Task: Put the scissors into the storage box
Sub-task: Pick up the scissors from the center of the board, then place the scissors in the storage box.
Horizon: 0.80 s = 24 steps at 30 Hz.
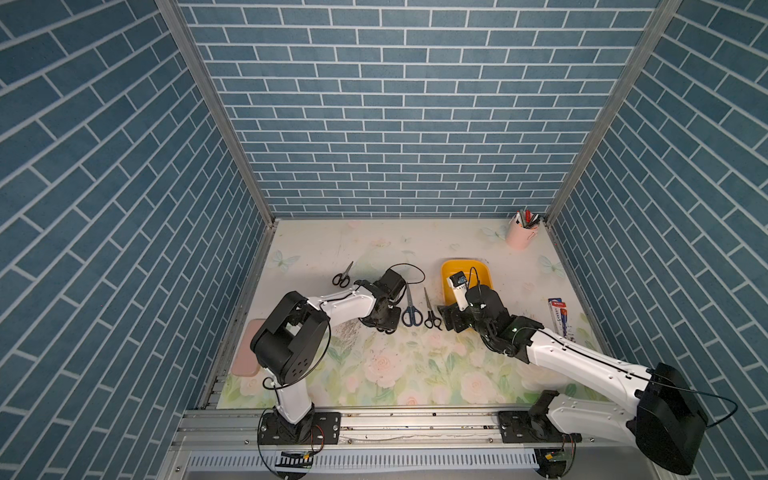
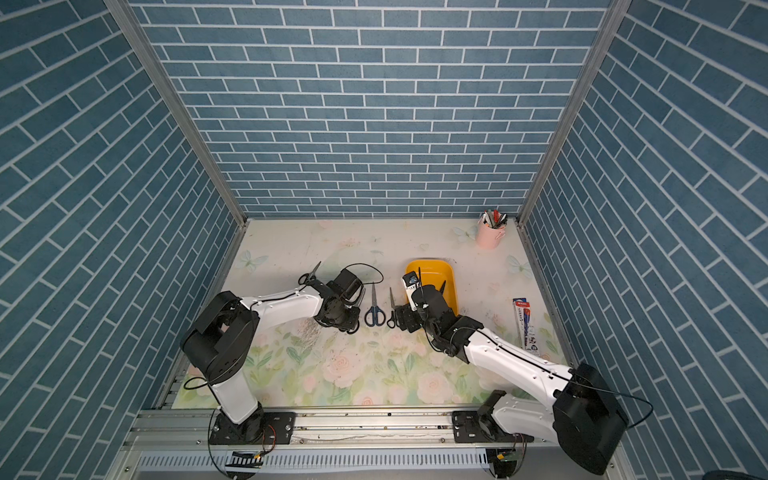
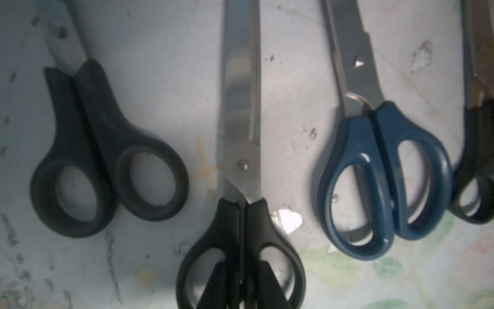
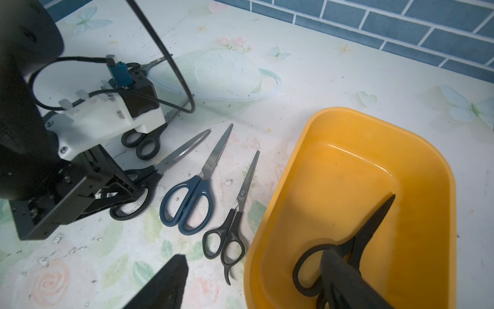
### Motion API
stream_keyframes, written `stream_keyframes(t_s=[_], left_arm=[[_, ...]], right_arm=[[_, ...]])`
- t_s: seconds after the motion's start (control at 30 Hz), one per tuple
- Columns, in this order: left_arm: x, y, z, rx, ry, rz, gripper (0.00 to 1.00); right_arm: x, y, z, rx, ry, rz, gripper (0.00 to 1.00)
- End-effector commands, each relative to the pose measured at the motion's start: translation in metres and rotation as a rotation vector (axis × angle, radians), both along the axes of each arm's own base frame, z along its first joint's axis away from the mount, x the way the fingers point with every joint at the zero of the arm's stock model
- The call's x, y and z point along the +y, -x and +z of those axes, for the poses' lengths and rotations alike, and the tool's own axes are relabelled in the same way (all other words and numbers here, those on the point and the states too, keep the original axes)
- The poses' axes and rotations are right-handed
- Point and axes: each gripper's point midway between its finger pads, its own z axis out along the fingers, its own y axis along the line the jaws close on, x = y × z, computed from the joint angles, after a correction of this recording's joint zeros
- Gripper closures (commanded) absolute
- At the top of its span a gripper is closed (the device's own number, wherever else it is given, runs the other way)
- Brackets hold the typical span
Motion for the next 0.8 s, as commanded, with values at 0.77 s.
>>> stream_keyframes(t_s=[0.77], left_arm=[[-0.063, -0.041, 0.154, -0.276, 0.206, 0.025, 1.00]], right_arm=[[-0.084, -0.008, 0.044, -0.203, -0.097, -0.433, 0.17]])
